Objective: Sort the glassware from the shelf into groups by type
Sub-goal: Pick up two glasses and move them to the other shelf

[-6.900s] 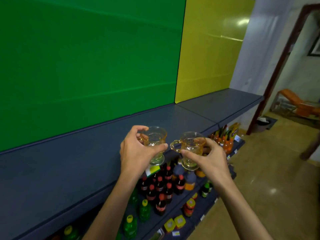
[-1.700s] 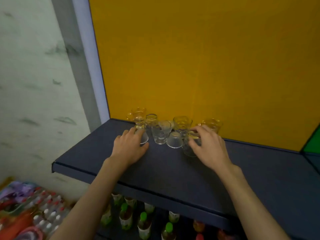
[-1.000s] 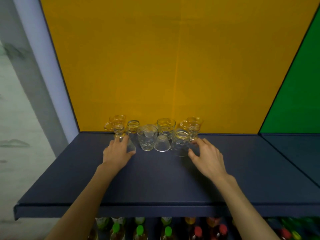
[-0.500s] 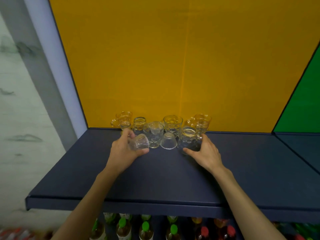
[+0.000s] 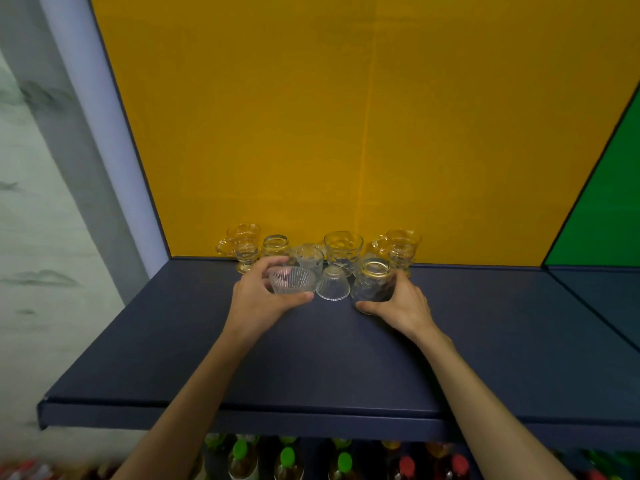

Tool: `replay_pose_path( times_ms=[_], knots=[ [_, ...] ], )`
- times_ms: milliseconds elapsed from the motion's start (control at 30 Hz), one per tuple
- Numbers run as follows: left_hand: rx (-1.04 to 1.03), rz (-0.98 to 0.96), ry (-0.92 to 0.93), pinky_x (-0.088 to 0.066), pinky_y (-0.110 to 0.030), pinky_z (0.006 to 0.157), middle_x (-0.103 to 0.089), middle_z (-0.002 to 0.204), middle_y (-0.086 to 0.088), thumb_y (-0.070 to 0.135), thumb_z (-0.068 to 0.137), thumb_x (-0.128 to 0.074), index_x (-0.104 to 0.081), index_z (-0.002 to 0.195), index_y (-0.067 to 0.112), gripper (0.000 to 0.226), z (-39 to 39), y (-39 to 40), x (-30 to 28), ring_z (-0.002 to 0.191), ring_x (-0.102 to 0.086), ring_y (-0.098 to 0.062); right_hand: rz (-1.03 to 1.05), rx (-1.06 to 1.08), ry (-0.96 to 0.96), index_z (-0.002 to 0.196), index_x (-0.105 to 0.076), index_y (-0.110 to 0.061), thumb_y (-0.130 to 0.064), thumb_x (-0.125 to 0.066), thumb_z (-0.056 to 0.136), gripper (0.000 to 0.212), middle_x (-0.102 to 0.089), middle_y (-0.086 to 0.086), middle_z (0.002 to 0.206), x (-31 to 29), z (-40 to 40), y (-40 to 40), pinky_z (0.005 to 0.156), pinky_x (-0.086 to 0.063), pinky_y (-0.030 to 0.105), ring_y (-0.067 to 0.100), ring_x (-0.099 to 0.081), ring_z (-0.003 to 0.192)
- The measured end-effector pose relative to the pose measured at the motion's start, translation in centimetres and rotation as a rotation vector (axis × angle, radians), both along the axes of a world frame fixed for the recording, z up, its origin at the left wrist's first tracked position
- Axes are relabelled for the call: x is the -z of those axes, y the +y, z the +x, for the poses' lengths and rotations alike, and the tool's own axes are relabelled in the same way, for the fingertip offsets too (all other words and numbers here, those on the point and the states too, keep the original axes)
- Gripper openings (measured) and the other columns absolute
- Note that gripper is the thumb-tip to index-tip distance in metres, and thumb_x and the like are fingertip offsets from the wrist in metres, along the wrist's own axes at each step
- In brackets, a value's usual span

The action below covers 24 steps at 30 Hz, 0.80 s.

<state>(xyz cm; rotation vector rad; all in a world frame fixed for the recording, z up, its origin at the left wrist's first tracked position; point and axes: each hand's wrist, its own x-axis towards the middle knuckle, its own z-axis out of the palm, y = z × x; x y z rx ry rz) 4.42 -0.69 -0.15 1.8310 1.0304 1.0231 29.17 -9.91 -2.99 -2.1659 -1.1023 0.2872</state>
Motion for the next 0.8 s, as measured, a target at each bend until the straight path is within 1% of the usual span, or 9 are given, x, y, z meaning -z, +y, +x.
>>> replay_pose_path(
  times_ms=[67, 133, 267, 333, 433, 567, 667, 733, 800],
  knots=[
    [0.014, 0.014, 0.01, -0.045, -0.006, 0.074, -0.07, 0.11, 0.015, 0.033, 0.058, -0.097, -0.063, 0.123, 0.031, 0.073, 0.3, -0.1, -0.1, 0.098, -0.064, 0.006, 0.031, 0.007, 0.014, 0.113, -0.049, -0.026, -0.064, -0.086, 0.049, 0.083, -0.066, -0.006, 0.112, 0.0, 0.1, -0.5, 0.087, -0.052, 0.04, 0.021, -0.063, 0.106],
    [0.028, 0.008, 0.003, -0.043, -0.004, 0.071, -0.07, 0.109, 0.015, 0.031, 0.059, -0.097, -0.063, 0.121, 0.033, 0.07, 0.6, -0.2, -0.1, 0.095, -0.064, 0.009, 0.067, 0.008, 0.023, 0.115, -0.05, -0.025, -0.061, -0.086, 0.047, 0.085, -0.066, -0.007, 0.113, -0.2, -0.1, -1.1, 0.085, -0.053, 0.038, 0.02, -0.064, 0.105],
    [0.065, 0.026, 0.01, -0.047, -0.015, 0.08, -0.07, 0.107, 0.015, 0.031, 0.06, -0.096, -0.062, 0.117, 0.037, 0.067, 1.3, -0.4, 0.2, 0.097, -0.063, 0.007, 0.163, 0.017, 0.019, 0.114, -0.051, -0.025, -0.049, -0.089, 0.05, 0.079, -0.065, -0.009, 0.111, -1.5, -0.5, -2.1, 0.081, -0.048, 0.032, 0.015, -0.062, 0.103],
    [0.087, 0.032, 0.018, -0.046, -0.016, 0.082, -0.07, 0.108, 0.014, 0.034, 0.057, -0.097, -0.062, 0.118, 0.037, 0.071, 1.7, -0.4, 0.2, 0.1, -0.062, 0.004, 0.21, 0.018, 0.011, 0.117, -0.051, -0.025, -0.043, -0.09, 0.053, 0.078, -0.061, -0.01, 0.109, -2.5, -0.8, -2.6, 0.078, -0.043, 0.027, 0.012, -0.059, 0.099],
    [0.102, 0.021, 0.019, -0.047, -0.016, 0.083, -0.07, 0.108, 0.012, 0.041, 0.049, -0.092, -0.061, 0.12, 0.035, 0.078, 2.2, -0.4, 0.2, 0.1, -0.063, 0.002, 0.275, 0.042, -0.022, 0.125, -0.052, -0.021, -0.036, -0.091, 0.054, 0.082, -0.054, -0.008, 0.111, -4.0, -1.2, -3.1, 0.081, -0.038, 0.023, 0.009, -0.052, 0.098],
    [0.113, 0.013, 0.032, -0.047, -0.02, 0.088, -0.069, 0.112, 0.011, 0.044, 0.046, -0.091, -0.06, 0.125, 0.032, 0.085, 2.5, -0.3, 0.2, 0.105, -0.063, -0.005, 0.343, 0.037, -0.083, 0.122, -0.055, -0.025, -0.042, -0.09, 0.048, 0.084, -0.057, -0.005, 0.115, -5.3, -1.8, -3.8, 0.084, -0.049, 0.03, 0.011, -0.06, 0.1],
    [0.129, 0.013, 0.056, -0.048, -0.024, 0.093, -0.07, 0.113, 0.011, 0.046, 0.045, -0.09, -0.06, 0.128, 0.028, 0.09, 2.8, -0.4, 0.1, 0.106, -0.064, -0.007, 0.343, 0.05, -0.102, 0.124, -0.052, -0.027, -0.045, -0.091, 0.045, 0.09, -0.058, -0.006, 0.117, -5.5, -2.3, -4.6, 0.086, -0.053, 0.033, 0.011, -0.062, 0.101],
    [0.147, 0.007, 0.063, -0.05, -0.027, 0.097, -0.072, 0.112, 0.01, 0.047, 0.044, -0.089, -0.064, 0.125, 0.026, 0.088, 3.2, -0.6, 0.0, 0.105, -0.066, -0.007, 0.354, 0.077, -0.072, 0.126, -0.05, -0.026, -0.044, -0.093, 0.045, 0.094, -0.06, -0.007, 0.118, -5.4, -2.7, -5.2, 0.086, -0.051, 0.029, 0.01, -0.063, 0.102],
    [0.174, -0.005, 0.069, -0.052, -0.028, 0.096, -0.073, 0.107, 0.011, 0.04, 0.048, -0.093, -0.068, 0.119, 0.027, 0.076, 4.0, -1.0, 0.0, 0.103, -0.066, -0.006, 0.368, 0.106, -0.034, 0.131, -0.048, -0.022, -0.038, -0.096, 0.047, 0.098, -0.062, -0.007, 0.116, -5.3, -2.8, -6.1, 0.086, -0.047, 0.024, 0.01, -0.062, 0.103]
  ],
)
